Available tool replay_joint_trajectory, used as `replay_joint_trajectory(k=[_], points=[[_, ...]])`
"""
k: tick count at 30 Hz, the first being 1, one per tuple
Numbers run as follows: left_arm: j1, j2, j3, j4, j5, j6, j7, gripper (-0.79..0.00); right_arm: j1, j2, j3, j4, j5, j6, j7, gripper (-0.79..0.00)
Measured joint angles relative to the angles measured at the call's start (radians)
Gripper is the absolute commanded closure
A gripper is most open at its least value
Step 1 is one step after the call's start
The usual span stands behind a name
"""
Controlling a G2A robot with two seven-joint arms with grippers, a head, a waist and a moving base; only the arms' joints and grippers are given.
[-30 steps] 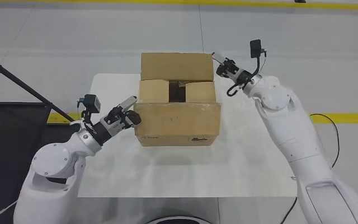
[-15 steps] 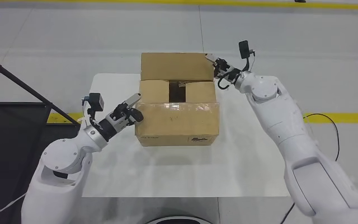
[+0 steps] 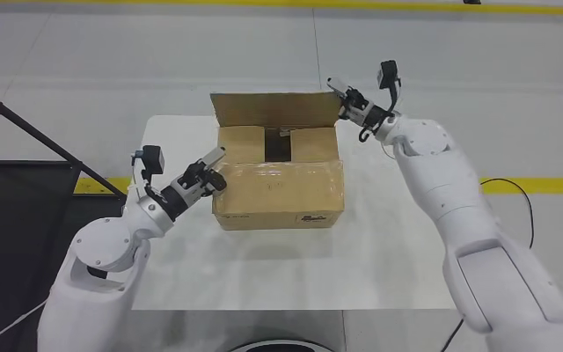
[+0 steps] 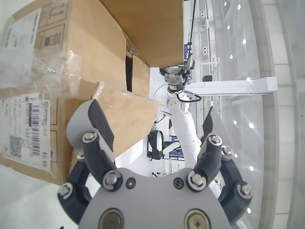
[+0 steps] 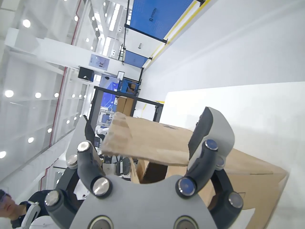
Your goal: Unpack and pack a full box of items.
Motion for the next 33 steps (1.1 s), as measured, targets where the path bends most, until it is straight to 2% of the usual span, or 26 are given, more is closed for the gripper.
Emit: replay_joint_trajectory(k=[10, 17, 22, 33], points=[[-0.001, 0.002, 0.016, -0.011, 0.025, 0.003, 0.011, -0.785, -0.023, 0.033, 0.087, -0.016, 0.119, -0.097, 0.214, -0.785], [-0.007, 0.003, 0.031, -0.014, 0.028, 0.006, 0.015, -0.785, -0.047, 0.062, 0.122, -0.070, 0.135, -0.067, 0.375, -0.785], [-0.012, 0.003, 0.043, -0.008, 0.037, 0.010, 0.023, -0.785, -0.067, 0.081, 0.136, -0.104, 0.101, -0.049, 0.388, -0.785], [-0.026, 0.003, 0.071, 0.004, 0.066, 0.036, 0.052, -0.785, -0.121, 0.106, 0.137, -0.240, 0.004, 0.078, 0.369, -0.785]])
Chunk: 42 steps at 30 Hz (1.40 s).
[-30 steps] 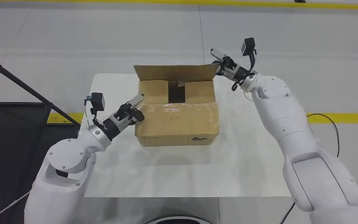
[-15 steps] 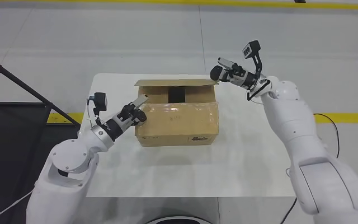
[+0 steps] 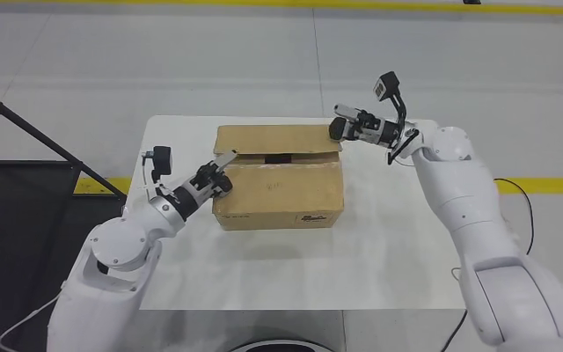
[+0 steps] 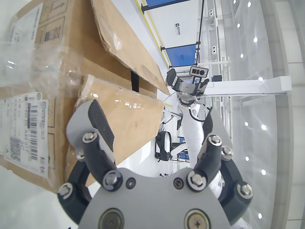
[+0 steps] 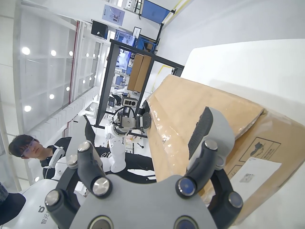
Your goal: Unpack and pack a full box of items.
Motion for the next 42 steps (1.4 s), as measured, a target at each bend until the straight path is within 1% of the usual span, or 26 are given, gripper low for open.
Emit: replay_joint_trajectory(k=[6, 10, 14, 23, 29, 34, 42], points=[[-0.002, -0.001, 0.008, 0.004, 0.003, 0.002, 0.018, -0.785, -0.042, 0.013, 0.011, -0.068, -0.006, 0.081, 0.029, -0.785], [-0.005, -0.001, 0.012, 0.009, 0.006, 0.009, 0.027, -0.785, -0.072, 0.022, 0.028, -0.109, 0.030, 0.104, 0.096, -0.785], [-0.010, -0.002, 0.016, 0.015, 0.003, 0.011, 0.029, -0.785, -0.095, 0.030, 0.040, -0.145, 0.035, 0.127, 0.117, -0.785], [-0.019, -0.002, 0.023, 0.020, 0.012, 0.011, 0.030, -0.785, -0.135, 0.041, 0.043, -0.233, 0.005, 0.168, 0.115, -0.785], [-0.021, -0.002, 0.020, 0.017, 0.012, -0.001, 0.043, -0.785, -0.144, 0.043, 0.032, -0.251, -0.026, 0.206, 0.094, -0.785], [-0.005, -0.003, -0.017, -0.008, -0.025, -0.020, 0.083, -0.785, -0.147, 0.042, 0.024, -0.239, -0.040, 0.218, 0.083, -0.785], [0.060, -0.007, -0.129, -0.053, -0.120, -0.032, 0.183, -0.785, -0.149, 0.035, 0.013, -0.199, -0.021, 0.215, 0.072, -0.785]])
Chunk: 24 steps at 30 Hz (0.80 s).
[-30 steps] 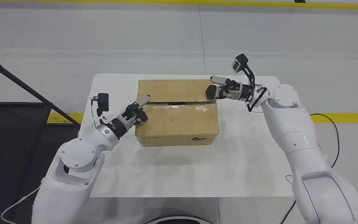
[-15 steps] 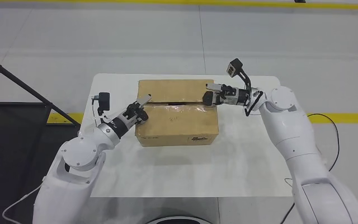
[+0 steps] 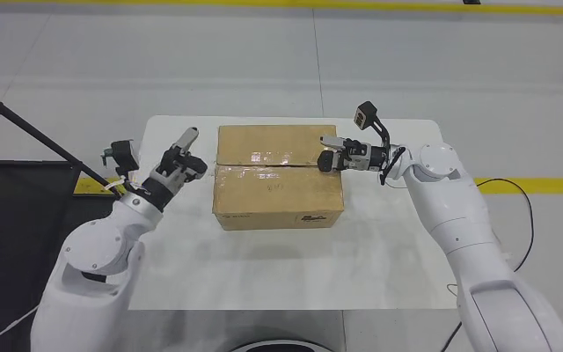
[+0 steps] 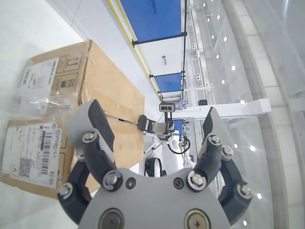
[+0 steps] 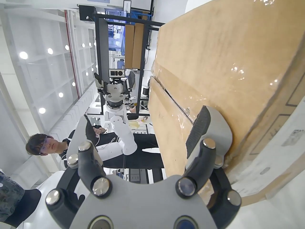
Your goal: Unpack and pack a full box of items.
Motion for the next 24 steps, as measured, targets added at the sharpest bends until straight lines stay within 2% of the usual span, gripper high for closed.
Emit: replay_joint_trajectory(k=[3, 16, 24], points=[[0.024, -0.001, -0.033, -0.014, -0.031, 0.001, 0.024, -0.785, 0.000, 0.000, 0.000, 0.000, 0.000, 0.000, 0.000, -0.785], [0.032, -0.004, -0.031, 0.002, -0.051, 0.005, 0.032, -0.785, 0.000, 0.000, 0.000, -0.001, 0.000, 0.000, 0.000, -0.785], [0.142, -0.029, 0.006, 0.105, -0.229, -0.048, 0.186, -0.785, 0.000, 0.000, 0.000, -0.001, 0.000, 0.000, 0.000, -0.785]])
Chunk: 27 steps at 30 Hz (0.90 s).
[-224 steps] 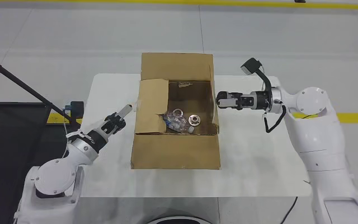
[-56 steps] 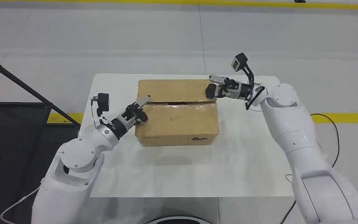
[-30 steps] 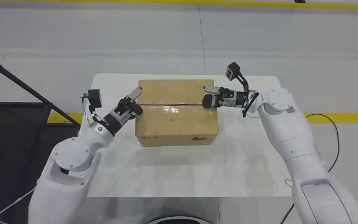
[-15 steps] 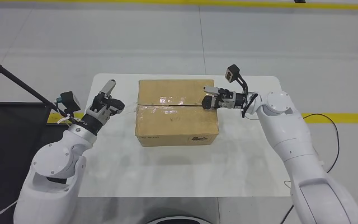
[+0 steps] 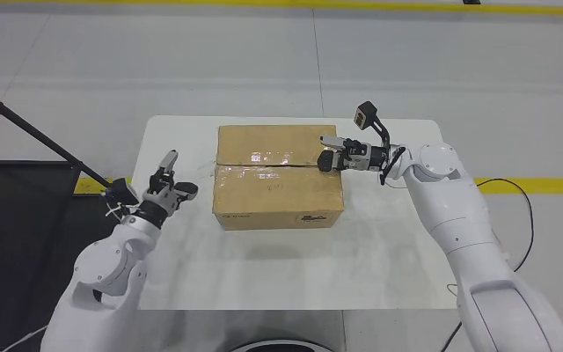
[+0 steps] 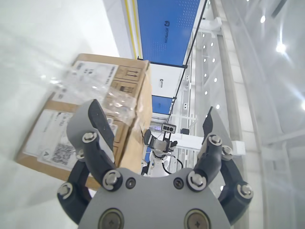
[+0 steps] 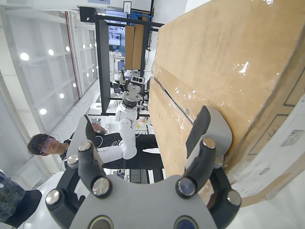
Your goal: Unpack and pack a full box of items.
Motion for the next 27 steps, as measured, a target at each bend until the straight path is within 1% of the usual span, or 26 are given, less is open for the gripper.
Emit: replay_joint_trajectory(k=[5, 7, 10, 13, 16, 20, 23, 27], points=[[0.071, -0.010, 0.012, 0.022, -0.049, -0.062, 0.045, -0.785, 0.000, 0.000, 0.000, 0.000, 0.000, 0.000, 0.000, -0.785], [0.080, -0.013, 0.017, 0.033, -0.058, -0.069, 0.061, -0.785, 0.000, 0.000, 0.000, 0.000, 0.000, 0.000, 0.000, -0.785], [0.069, -0.018, 0.030, 0.057, -0.064, -0.062, 0.092, -0.785, 0.000, 0.000, 0.000, 0.000, 0.000, 0.000, 0.000, -0.785], [0.031, -0.024, 0.048, 0.089, -0.074, -0.049, 0.134, -0.785, 0.000, 0.000, 0.000, 0.000, 0.000, 0.000, 0.000, -0.785], [-0.032, -0.030, 0.069, 0.137, -0.099, -0.012, 0.166, -0.785, 0.000, 0.000, 0.000, 0.000, 0.000, 0.000, 0.000, -0.785], [-0.132, -0.039, 0.092, 0.222, -0.146, 0.039, 0.205, -0.785, 0.000, 0.000, 0.000, 0.000, 0.000, 0.000, 0.000, -0.785], [-0.192, -0.045, 0.104, 0.280, -0.162, 0.055, 0.243, -0.785, 0.000, 0.000, 0.000, 0.000, 0.000, 0.000, 0.000, -0.785], [-0.239, -0.053, 0.106, 0.323, -0.193, 0.065, 0.298, -0.785, 0.000, 0.000, 0.000, 0.000, 0.000, 0.000, 0.000, -0.785]])
